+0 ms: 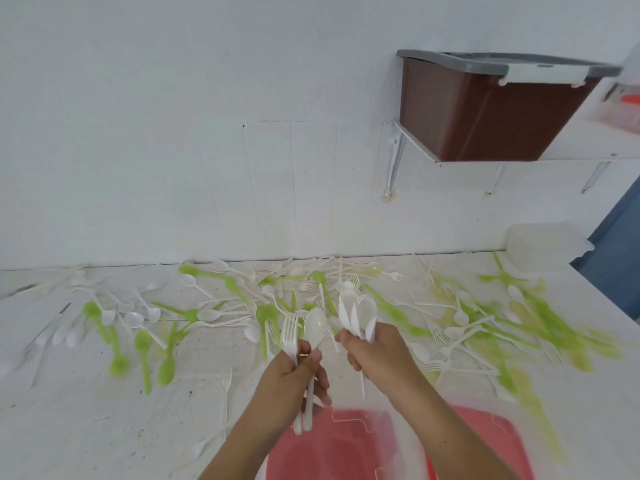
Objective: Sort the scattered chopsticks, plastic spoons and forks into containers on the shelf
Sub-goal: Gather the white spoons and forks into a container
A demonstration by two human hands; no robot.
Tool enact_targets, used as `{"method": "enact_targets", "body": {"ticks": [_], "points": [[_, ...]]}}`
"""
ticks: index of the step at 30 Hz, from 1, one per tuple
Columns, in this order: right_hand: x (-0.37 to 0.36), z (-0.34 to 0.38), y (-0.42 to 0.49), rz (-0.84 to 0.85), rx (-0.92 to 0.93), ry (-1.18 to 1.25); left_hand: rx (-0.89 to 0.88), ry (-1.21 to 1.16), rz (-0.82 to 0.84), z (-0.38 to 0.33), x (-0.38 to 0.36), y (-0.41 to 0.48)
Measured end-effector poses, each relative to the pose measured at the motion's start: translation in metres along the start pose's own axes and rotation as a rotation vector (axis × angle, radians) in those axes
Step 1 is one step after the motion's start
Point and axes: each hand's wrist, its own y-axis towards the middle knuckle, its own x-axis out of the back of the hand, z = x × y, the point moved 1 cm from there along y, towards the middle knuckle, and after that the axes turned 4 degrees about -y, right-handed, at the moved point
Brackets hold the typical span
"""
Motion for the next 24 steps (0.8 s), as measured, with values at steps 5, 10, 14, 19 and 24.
{"method": "enact_targets", "body": {"ticks": [5, 10, 14, 19, 24], "points": [[-0.001, 0.012, -0.019, 0.353, -0.131, 0.028, -0.062, -0.055, 0.013, 0.002, -0.013, 0.004], [-0.004, 0.005, -0.011, 0.374, -0.276, 0.097, -0.051, -0.1, -0.014, 0.01, -0.02, 0.002], [-0.015, -0.002, -0.01, 0.39, -0.279, 0.095, -0.016, -0.216, -0.012, 0.017, -0.023, 0.001], [-0.025, -0.008, -0.013, 0.403, -0.284, 0.046, 0.016, -0.33, 0.042, 0.021, -0.021, -0.003], [-0.022, -0.003, -0.016, 0.487, -0.306, 0.093, 0.037, -0.403, 0.072, 0.027, -0.015, -0.005]]}}
